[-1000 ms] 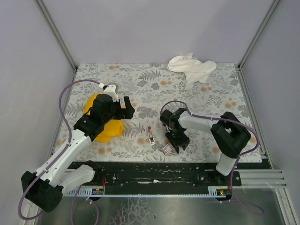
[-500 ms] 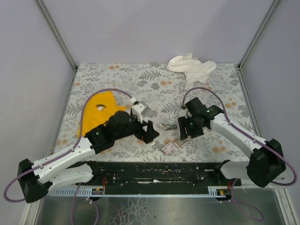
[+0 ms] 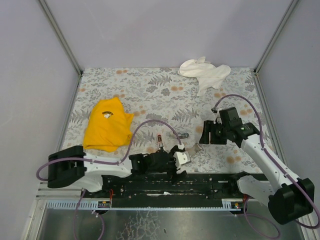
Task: Load the staples into the stapler
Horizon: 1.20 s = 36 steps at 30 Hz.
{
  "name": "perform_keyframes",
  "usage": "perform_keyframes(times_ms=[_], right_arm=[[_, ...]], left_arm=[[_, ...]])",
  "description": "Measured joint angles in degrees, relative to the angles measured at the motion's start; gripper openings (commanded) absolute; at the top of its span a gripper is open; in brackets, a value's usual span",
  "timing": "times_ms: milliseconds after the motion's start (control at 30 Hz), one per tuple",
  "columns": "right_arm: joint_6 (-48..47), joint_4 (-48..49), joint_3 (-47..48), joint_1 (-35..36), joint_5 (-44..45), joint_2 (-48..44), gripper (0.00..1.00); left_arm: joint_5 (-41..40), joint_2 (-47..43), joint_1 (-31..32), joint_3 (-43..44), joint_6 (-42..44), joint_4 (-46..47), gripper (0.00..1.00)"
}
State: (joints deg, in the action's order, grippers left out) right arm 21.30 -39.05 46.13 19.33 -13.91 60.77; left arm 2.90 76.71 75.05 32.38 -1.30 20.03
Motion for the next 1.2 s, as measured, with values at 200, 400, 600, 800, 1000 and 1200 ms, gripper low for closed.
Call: perform_keyframes(times_ms=[200,400,600,800,1000,1200], right_arm=[[1.42,1.68,-2.64,-0.79,-0.83,-3.48,0.67],[2.58,3.37,-4.94,-1.09,-1.92,-5.07,0.67],[3.21,4.92,-6.64,-1.31,-2.43,-5.11,0.67],[3.34,5.79,-6.82,-1.57,-3.37,-5.11,0.67],[3.28,6.62,-7.06,-2.14,-3.76,-4.92,0.67],[3.1,6.84,-7.45,-2.8,-3.87,-4.35,0.67]], left_arm=[[-0.44,7.98,1.46,0.2,5.64,5.79,0.85],[-1.38,12.59,2.03,0.37,10.36,11.26,0.82],[-1.38,18.23,2.16,2.19,12.98,13.94,0.71],[-1.16,22.67,2.16,4.92,14.27,15.17,0.61],[-0.87,25.68,2.16,7.23,15.52,15.5,0.53],[-0.68,27.36,2.16,8.09,15.96,15.47,0.48]])
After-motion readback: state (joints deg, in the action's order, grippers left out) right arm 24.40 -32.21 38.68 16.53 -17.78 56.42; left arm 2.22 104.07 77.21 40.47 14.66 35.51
